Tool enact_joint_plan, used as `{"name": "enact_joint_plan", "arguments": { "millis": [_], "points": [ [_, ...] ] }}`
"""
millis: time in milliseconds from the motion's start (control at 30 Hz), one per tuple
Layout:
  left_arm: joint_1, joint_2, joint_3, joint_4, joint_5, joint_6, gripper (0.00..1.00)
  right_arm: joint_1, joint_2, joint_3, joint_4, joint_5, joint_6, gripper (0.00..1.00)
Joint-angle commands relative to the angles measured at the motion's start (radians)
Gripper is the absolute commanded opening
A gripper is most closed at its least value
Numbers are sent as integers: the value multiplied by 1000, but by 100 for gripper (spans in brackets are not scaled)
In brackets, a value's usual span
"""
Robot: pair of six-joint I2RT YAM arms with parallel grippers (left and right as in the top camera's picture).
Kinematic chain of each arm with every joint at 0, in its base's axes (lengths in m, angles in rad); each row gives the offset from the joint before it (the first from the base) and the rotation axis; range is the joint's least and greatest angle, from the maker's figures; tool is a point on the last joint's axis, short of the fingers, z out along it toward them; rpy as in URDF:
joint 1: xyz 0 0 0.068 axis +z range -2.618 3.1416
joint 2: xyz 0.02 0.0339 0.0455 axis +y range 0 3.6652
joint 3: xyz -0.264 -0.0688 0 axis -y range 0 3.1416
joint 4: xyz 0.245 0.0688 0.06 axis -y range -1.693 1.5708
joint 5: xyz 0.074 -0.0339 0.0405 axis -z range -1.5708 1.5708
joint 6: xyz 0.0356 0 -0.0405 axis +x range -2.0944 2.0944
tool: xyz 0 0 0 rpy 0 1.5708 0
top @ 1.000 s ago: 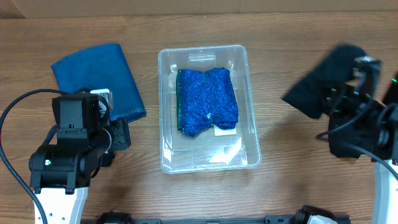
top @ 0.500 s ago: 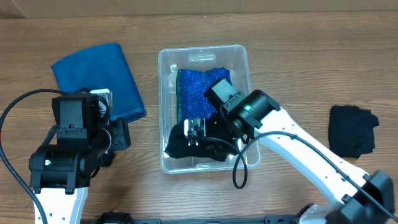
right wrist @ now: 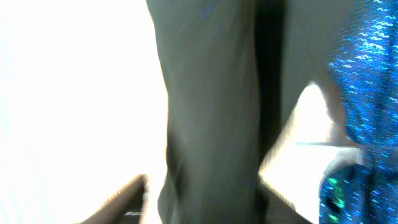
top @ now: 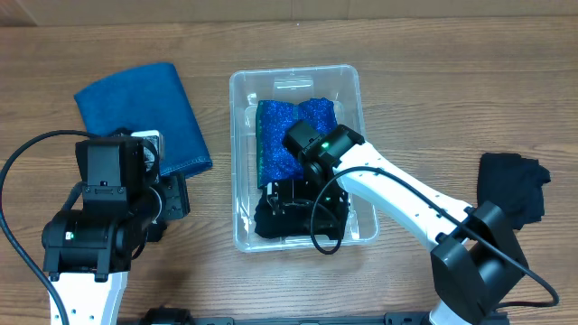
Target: Pack container
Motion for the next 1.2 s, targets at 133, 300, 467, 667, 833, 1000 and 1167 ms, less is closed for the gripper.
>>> {"name": "enact_joint_plan", "arguments": {
  "millis": [133,300,467,667,833,1000,1167],
  "points": [
    [-2,0,20,0,6,4,61,-2,-78,196,63,354,425,100],
    [-2,0,20,1,6,4,62,-102,-363,250,145,698,929,100],
    [-2,0,20,0,6,4,63,-708,-542,249,8,436,1286,100],
    [-2,0,20,1,6,4,64,-1355,-449,142,-4,68,1227,100],
    [-2,0,20,1,6,4,64,-1563,-265,-100,114,-7,1209,100],
    [-2,0,20,1,6,4,64,-1598,-174,-276,265,-61,1207,100],
    [-2,0,20,2,6,4,65,-1598,-174,-395,381,-63,1219,100]
  ]
}}
